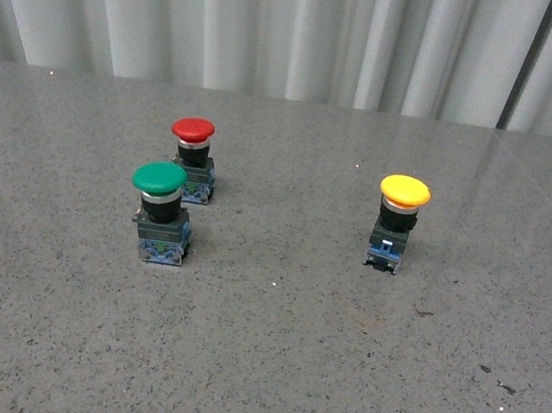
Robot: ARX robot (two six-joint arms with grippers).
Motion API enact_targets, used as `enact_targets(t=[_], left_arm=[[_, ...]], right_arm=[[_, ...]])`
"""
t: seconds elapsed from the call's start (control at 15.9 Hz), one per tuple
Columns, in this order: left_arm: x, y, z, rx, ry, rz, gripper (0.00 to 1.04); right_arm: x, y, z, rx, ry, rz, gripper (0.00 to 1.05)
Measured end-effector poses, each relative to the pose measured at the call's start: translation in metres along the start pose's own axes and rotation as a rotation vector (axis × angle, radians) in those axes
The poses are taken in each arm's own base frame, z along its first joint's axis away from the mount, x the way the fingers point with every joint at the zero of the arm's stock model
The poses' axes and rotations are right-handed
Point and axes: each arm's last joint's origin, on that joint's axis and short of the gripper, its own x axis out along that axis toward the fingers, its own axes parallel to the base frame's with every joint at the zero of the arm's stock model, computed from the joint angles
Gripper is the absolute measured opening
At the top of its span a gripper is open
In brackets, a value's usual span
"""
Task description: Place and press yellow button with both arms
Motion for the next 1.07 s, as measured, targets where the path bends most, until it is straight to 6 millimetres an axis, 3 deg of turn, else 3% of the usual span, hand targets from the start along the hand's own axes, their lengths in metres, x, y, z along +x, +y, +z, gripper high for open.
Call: enact_targets(t=[0.25, 0.38, 0.5, 0.63, 0.69, 0.88, 1.07], left_arm=[[0.0, 0.0, 0.0, 0.0, 0.0, 0.0, 0.96], [0.0, 0.0, 0.0, 0.0, 0.0, 0.0, 0.97], [0.0, 0.0, 0.0, 0.0, 0.0, 0.0, 0.98], [0.0, 0.0, 0.0, 0.0, -0.001, 0.0, 0.98], [0.0, 0.0, 0.0, 0.0, -0.001, 0.0, 0.98], [0.0, 0.0, 0.0, 0.0, 0.0, 0.0, 0.98], [0.0, 0.0, 0.0, 0.0, 0.0, 0.0, 0.98]], right_arm=[[0.0, 0.0, 0.0, 0.0, 0.0, 0.0, 0.98], [0.001, 0.001, -0.002, 0.109, 0.11, 0.023, 0.98], [0.014, 0.006, 0.033, 0.257, 0.005, 0.062, 0.98], [0.043, 0.021, 0.072, 0.282, -0.098, 0.133, 0.98], [0.061, 0.034, 0.079, 0.277, -0.095, 0.172, 0.98], [0.123, 0.076, 0.086, 0.235, -0.038, 0.262, 0.98], [0.176, 0.109, 0.073, 0.161, 0.061, 0.274, 0.98]])
